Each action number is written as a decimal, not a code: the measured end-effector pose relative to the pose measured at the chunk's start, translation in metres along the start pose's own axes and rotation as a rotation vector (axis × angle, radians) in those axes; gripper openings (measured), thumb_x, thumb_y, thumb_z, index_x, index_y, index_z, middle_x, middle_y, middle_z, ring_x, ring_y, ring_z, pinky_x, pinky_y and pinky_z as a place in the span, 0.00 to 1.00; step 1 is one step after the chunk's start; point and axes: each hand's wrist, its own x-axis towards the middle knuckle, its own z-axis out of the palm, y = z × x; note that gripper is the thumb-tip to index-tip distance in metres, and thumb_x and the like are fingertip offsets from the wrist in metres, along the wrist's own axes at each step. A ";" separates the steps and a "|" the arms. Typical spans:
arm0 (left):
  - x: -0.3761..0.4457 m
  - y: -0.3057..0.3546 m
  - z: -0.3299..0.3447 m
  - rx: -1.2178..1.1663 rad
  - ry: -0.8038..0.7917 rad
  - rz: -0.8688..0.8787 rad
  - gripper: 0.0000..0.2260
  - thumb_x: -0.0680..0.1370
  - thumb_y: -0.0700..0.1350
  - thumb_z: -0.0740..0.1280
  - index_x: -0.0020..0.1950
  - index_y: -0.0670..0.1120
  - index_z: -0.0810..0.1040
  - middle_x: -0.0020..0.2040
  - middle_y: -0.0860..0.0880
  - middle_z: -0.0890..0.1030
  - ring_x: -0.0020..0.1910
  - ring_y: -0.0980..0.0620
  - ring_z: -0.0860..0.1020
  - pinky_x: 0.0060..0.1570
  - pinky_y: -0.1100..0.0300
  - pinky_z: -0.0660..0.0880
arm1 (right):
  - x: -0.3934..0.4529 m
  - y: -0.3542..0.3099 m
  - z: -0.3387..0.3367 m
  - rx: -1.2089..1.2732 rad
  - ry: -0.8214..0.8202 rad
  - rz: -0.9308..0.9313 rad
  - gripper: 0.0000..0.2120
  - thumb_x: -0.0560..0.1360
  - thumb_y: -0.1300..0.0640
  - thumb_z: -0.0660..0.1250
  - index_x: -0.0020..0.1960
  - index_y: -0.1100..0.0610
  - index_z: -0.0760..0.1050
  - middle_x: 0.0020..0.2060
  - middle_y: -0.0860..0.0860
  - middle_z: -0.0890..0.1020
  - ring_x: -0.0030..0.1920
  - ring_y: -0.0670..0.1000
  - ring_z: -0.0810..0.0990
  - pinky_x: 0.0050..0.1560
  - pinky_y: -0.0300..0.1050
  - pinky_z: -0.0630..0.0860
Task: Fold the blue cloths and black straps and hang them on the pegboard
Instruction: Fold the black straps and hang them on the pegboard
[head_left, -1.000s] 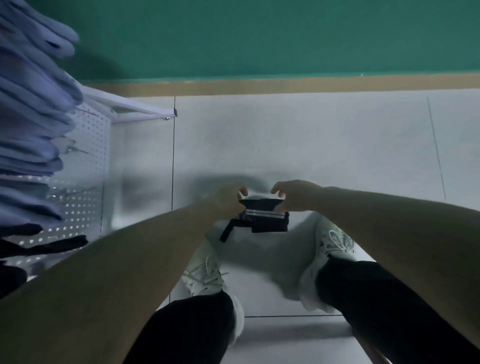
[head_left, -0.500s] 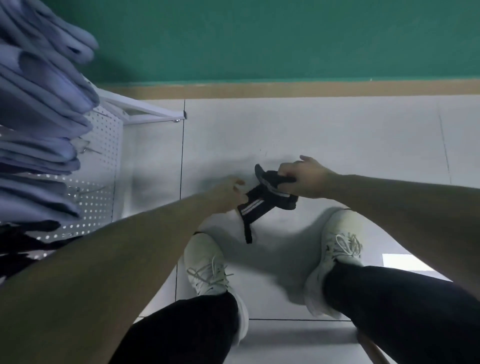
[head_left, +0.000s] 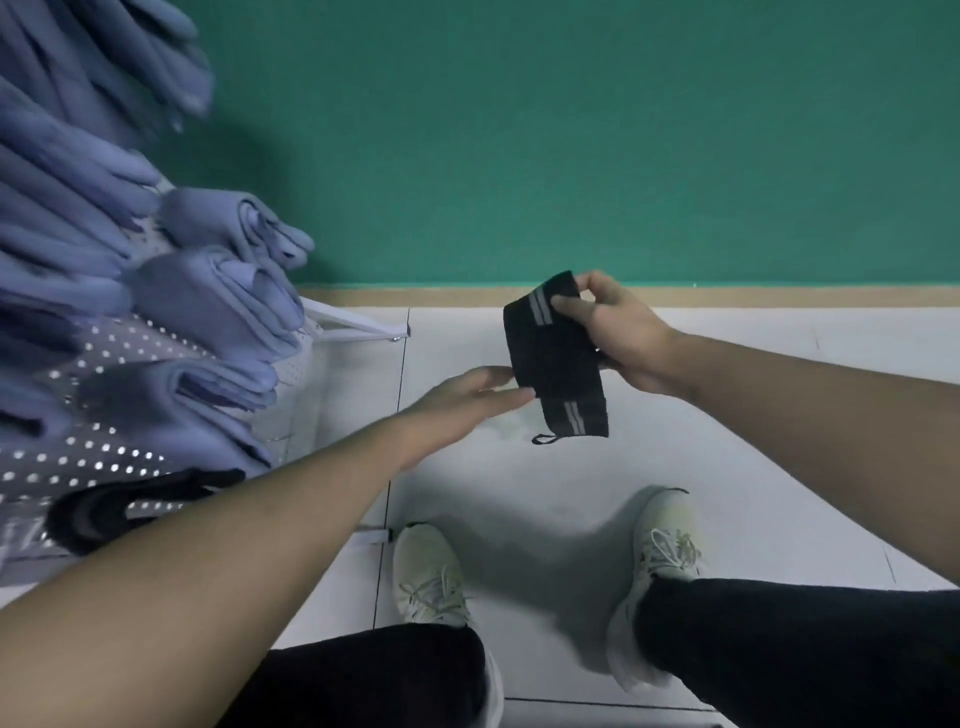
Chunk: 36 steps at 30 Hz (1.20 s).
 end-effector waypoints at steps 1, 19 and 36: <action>-0.005 0.005 0.004 -0.034 0.021 0.050 0.22 0.76 0.58 0.71 0.68 0.57 0.76 0.67 0.60 0.78 0.68 0.60 0.72 0.63 0.59 0.68 | -0.005 -0.007 0.001 0.069 0.006 0.004 0.05 0.83 0.54 0.63 0.48 0.49 0.70 0.38 0.50 0.81 0.35 0.49 0.80 0.33 0.43 0.75; -0.080 0.104 0.022 -0.536 0.281 0.383 0.09 0.84 0.43 0.63 0.64 0.48 0.76 0.60 0.46 0.84 0.60 0.45 0.82 0.58 0.44 0.78 | -0.097 -0.060 -0.014 -0.026 -0.259 -0.165 0.05 0.78 0.54 0.71 0.51 0.54 0.78 0.47 0.58 0.86 0.45 0.53 0.84 0.56 0.52 0.81; -0.102 0.092 0.029 -0.369 0.277 0.470 0.15 0.77 0.28 0.68 0.45 0.47 0.87 0.55 0.52 0.85 0.54 0.53 0.82 0.57 0.57 0.78 | -0.091 -0.059 -0.018 0.023 -0.211 -0.211 0.09 0.80 0.68 0.63 0.52 0.61 0.82 0.39 0.54 0.85 0.37 0.51 0.84 0.37 0.42 0.80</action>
